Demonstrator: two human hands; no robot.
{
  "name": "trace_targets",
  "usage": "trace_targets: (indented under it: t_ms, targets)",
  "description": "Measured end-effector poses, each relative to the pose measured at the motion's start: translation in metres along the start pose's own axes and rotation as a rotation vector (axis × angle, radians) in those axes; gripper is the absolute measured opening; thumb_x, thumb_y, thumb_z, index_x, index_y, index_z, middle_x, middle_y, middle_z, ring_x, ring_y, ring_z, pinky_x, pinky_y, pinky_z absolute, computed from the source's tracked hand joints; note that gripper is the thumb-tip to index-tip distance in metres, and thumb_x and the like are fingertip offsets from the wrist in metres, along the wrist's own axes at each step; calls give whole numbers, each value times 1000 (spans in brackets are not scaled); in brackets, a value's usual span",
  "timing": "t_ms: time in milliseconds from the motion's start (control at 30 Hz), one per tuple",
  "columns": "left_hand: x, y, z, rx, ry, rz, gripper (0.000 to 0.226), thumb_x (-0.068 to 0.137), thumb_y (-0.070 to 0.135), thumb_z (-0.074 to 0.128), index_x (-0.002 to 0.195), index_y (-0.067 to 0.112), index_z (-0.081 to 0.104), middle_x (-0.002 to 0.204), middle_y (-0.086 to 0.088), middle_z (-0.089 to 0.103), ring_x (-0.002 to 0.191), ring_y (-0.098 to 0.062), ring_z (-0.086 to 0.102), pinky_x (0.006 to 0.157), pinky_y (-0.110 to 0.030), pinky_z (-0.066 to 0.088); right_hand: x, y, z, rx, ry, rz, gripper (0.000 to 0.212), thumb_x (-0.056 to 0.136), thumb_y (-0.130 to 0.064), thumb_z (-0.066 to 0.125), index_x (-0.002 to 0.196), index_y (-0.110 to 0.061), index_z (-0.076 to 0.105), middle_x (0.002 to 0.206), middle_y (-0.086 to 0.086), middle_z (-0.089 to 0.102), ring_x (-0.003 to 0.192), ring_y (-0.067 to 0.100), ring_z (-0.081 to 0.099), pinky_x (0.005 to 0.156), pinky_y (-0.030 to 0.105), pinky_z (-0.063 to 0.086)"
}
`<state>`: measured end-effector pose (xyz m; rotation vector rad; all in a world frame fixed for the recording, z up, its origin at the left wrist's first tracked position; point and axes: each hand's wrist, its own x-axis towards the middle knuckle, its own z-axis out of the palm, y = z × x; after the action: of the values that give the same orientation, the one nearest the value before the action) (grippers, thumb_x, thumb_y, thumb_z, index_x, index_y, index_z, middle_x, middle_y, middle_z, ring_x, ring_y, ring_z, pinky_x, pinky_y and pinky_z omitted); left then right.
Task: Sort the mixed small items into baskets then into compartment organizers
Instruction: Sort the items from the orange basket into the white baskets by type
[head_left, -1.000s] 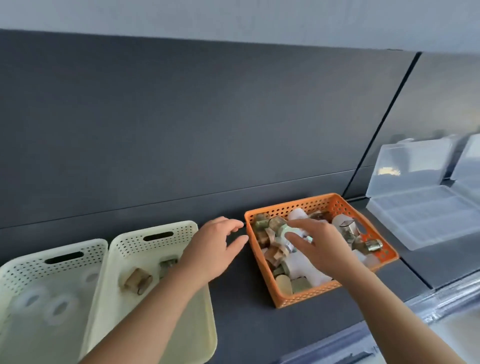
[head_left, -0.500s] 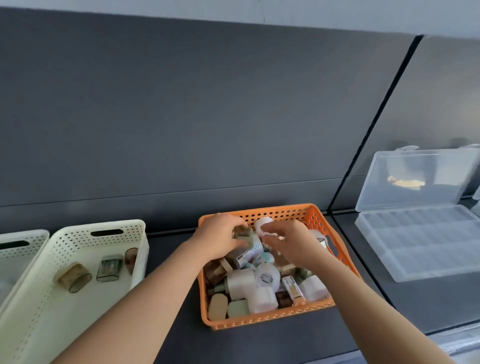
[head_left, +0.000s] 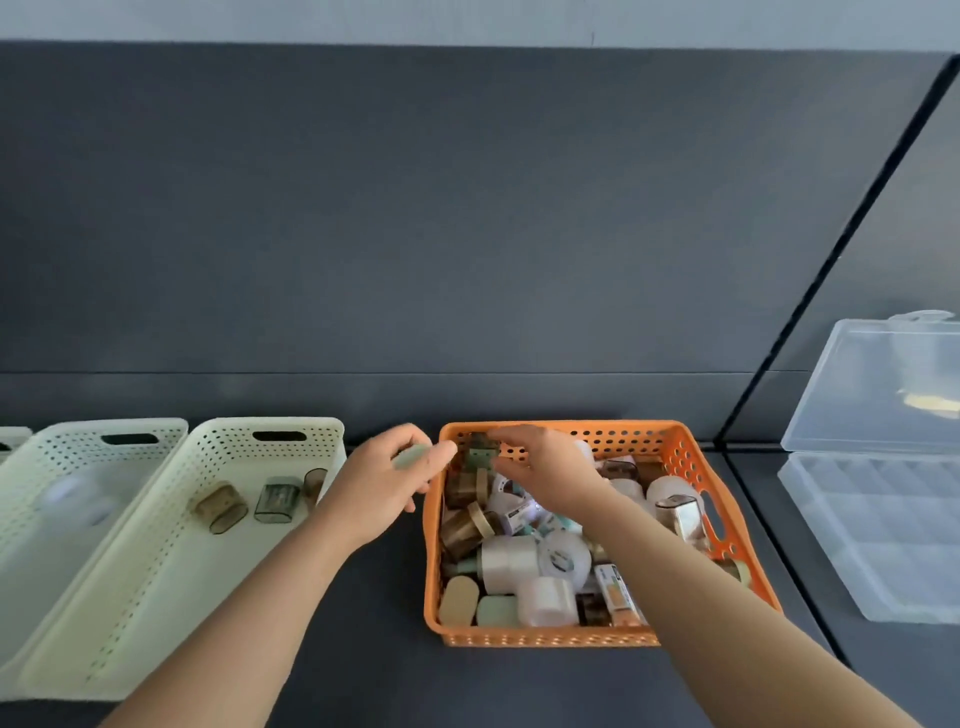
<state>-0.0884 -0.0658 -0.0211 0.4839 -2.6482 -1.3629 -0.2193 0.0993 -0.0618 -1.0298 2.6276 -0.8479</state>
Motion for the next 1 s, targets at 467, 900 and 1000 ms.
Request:
trace_targets:
  t_ms: [467, 900, 1000]
  targets:
    - [-5, 1, 17, 754, -248, 131, 62, 73, 61, 68, 127, 31, 59, 124, 15, 50, 111, -12, 42, 91, -36, 45, 26, -9, 25, -40, 60, 30, 24, 84, -30, 69, 106, -22, 69, 105, -3, 70, 87, 13, 64, 80, 33, 56]
    - [-15, -9, 1, 504, -52, 152, 30, 70, 57, 64, 89, 34, 70, 108, 24, 58, 95, -4, 53, 78, -29, 47, -4, -19, -3, 422, 301, 84, 25, 82, -13, 72, 106, -16, 68, 93, -5, 71, 88, 4, 68, 80, 20, 54]
    - [-33, -25, -37, 270, 131, 121, 34, 62, 60, 61, 85, 37, 71, 93, 23, 66, 86, -2, 61, 76, -30, 50, -9, -47, -1, 567, 306, 40, 24, 80, -10, 73, 103, -20, 69, 90, -9, 72, 86, 1, 68, 78, 17, 53]
